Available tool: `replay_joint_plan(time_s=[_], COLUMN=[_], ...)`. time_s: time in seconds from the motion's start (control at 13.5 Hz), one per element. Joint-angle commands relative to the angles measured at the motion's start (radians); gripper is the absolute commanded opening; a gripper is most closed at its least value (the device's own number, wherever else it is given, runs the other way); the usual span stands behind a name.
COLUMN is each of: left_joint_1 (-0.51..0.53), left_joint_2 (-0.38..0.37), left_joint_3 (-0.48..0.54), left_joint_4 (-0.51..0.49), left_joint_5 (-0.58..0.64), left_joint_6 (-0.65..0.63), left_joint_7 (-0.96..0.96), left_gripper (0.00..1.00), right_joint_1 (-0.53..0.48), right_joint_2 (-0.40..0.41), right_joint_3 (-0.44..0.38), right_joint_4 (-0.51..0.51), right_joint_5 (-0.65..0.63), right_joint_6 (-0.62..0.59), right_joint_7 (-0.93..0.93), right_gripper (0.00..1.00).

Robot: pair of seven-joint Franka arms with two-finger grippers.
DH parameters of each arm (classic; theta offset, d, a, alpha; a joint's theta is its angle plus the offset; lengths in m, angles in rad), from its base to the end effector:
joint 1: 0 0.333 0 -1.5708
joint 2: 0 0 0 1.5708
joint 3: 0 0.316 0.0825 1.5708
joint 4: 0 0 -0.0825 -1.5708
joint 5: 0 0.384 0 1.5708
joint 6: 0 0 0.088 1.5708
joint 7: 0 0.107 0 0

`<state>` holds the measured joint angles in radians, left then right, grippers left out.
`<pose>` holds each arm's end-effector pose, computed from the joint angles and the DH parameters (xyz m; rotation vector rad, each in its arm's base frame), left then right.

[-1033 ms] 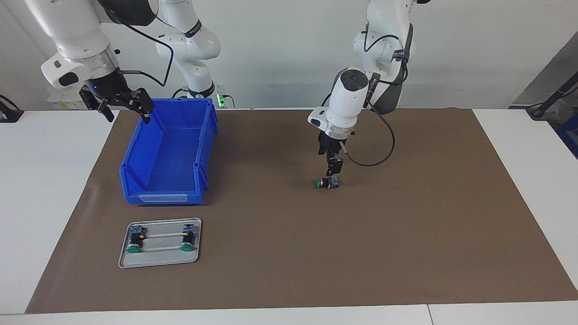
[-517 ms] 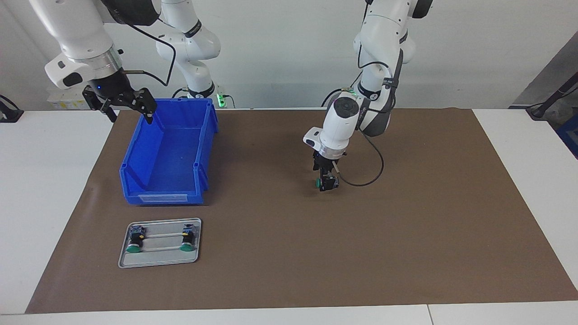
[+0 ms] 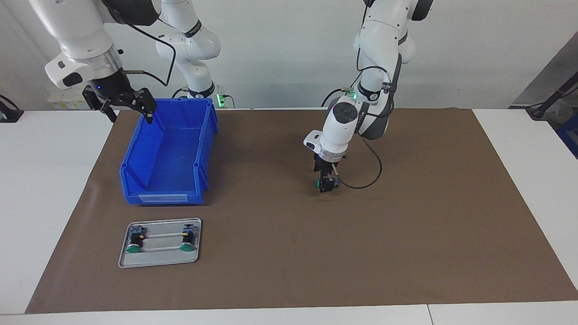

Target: Place and press button with both arms

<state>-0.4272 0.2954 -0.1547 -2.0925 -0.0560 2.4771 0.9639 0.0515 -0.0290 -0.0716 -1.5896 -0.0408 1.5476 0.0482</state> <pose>0.4951 -0.3231 0.2910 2.2557 -2.0901 0.1625 0.5429 -0.0160 0.6296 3.1008 -0.1069 -0.0194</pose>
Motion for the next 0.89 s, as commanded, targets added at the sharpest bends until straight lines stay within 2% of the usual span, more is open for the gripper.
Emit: replay_joint_plan(time_s=[0.0,0.15,0.44,0.66,0.81], left_joint_1=[-0.015,-0.016,-0.016,-0.016,-0.01], left_joint_2=[-0.022,-0.022,-0.019,-0.018,-0.016], left_joint_3=[0.017,0.017,0.017,0.017,0.017], left_joint_4=[-0.035,-0.035,-0.034,-0.029,-0.024], left_joint_5=[-0.01,-0.01,-0.01,-0.008,-0.008], left_joint_6=[0.023,0.026,0.039,0.046,0.049], left_joint_7=[0.032,0.032,0.033,0.036,0.056], left_gripper=[0.99,0.97,0.83,0.69,0.53], right_joint_1=[-0.005,-0.018,-0.009,-0.012,-0.013], right_joint_2=[-0.017,-0.017,-0.014,-0.005,-0.005], right_joint_3=[0.004,0.004,0.006,0.009,0.007], right_joint_4=[-0.016,-0.016,-0.01,0.008,0.01], right_joint_5=[0.001,0.001,0.001,0.005,0.005], right_joint_6=[0.0,-0.001,0.006,-0.004,-0.007], right_joint_7=[-0.011,-0.017,-0.021,-0.024,-0.024], right_gripper=[1.0,1.0,1.0,1.0,1.0])
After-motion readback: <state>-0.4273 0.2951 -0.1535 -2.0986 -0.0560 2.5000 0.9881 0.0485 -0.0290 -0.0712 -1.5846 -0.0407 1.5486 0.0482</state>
